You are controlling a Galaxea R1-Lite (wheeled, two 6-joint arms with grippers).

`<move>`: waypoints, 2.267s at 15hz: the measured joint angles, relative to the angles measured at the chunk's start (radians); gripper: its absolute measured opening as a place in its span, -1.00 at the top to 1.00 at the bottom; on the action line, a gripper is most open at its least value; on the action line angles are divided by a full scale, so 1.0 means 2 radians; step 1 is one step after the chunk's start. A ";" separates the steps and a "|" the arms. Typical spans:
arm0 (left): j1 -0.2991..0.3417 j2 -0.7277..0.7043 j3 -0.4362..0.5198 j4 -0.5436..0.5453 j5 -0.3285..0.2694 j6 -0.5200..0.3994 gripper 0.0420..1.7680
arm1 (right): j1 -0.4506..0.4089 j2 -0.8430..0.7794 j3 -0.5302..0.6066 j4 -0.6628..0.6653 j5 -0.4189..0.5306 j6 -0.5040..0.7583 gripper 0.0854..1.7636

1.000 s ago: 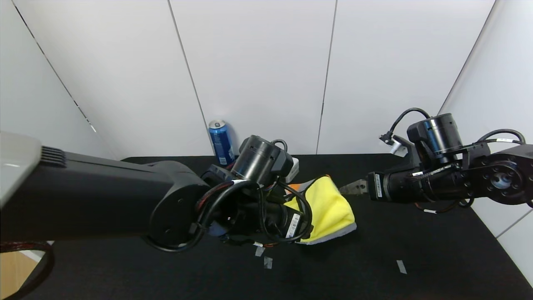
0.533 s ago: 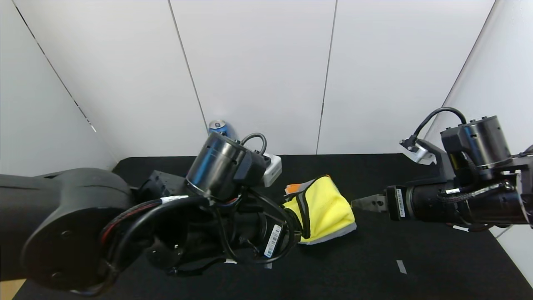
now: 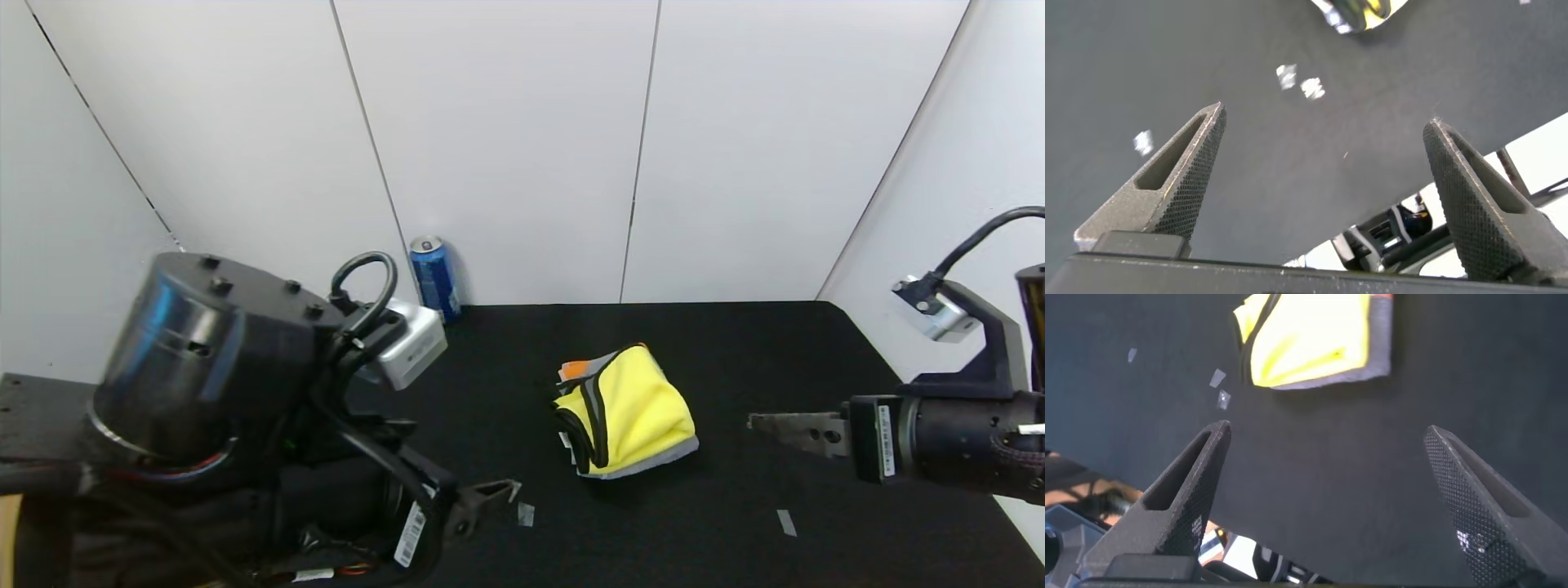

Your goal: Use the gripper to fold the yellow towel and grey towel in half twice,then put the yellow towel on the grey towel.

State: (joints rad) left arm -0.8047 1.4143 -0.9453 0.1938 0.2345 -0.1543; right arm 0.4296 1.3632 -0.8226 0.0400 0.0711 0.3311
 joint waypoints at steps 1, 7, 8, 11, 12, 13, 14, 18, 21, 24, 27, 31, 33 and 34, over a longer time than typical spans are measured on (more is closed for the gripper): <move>0.001 -0.019 0.012 0.005 0.004 0.000 -0.93 | -0.011 -0.014 0.008 0.000 0.001 -0.001 -0.92; 0.029 -0.144 0.066 0.069 0.012 0.008 -0.94 | -0.131 -0.119 0.048 0.009 0.056 -0.007 -0.92; 0.037 -0.168 0.071 0.086 0.010 0.009 -0.94 | -0.154 -0.141 0.052 0.023 0.075 -0.007 -0.92; 0.068 -0.230 0.076 0.133 0.004 0.010 -0.94 | -0.220 -0.208 0.058 0.067 0.123 -0.007 -0.92; 0.079 -0.249 0.077 0.146 0.003 0.010 -0.94 | -0.232 -0.229 0.058 0.077 0.129 -0.006 -0.92; 0.088 -0.267 0.077 0.159 0.003 0.010 -0.94 | -0.240 -0.248 0.059 0.090 0.131 -0.006 -0.92; 0.099 -0.286 0.076 0.170 0.003 0.012 -0.94 | -0.245 -0.267 0.059 0.099 0.132 -0.006 -0.92; 0.141 -0.354 0.075 0.207 0.003 0.032 -0.94 | -0.260 -0.329 0.059 0.132 0.133 -0.007 -0.92; 0.176 -0.402 0.073 0.245 0.002 0.040 -0.94 | -0.266 -0.371 0.059 0.158 0.133 -0.007 -0.92; 0.208 -0.446 0.073 0.274 0.000 0.050 -0.94 | -0.268 -0.411 0.059 0.180 0.136 -0.006 -0.93; 0.266 -0.482 0.072 0.292 -0.032 0.083 -0.94 | -0.264 -0.445 0.059 0.199 0.137 -0.005 -0.93; 0.375 -0.529 0.076 0.322 -0.149 0.120 -0.94 | -0.261 -0.486 0.059 0.221 0.137 -0.005 -0.93; 0.387 -0.551 0.082 0.329 -0.160 0.122 -0.94 | -0.255 -0.508 0.063 0.231 0.136 -0.006 -0.94; 0.388 -0.562 0.088 0.330 -0.161 0.122 -0.94 | -0.248 -0.521 0.067 0.238 0.136 -0.006 -0.94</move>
State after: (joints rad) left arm -0.0279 0.2896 -0.7702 0.8536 -0.0872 0.0902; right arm -0.0668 0.3204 -0.6889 0.5157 0.3423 0.3191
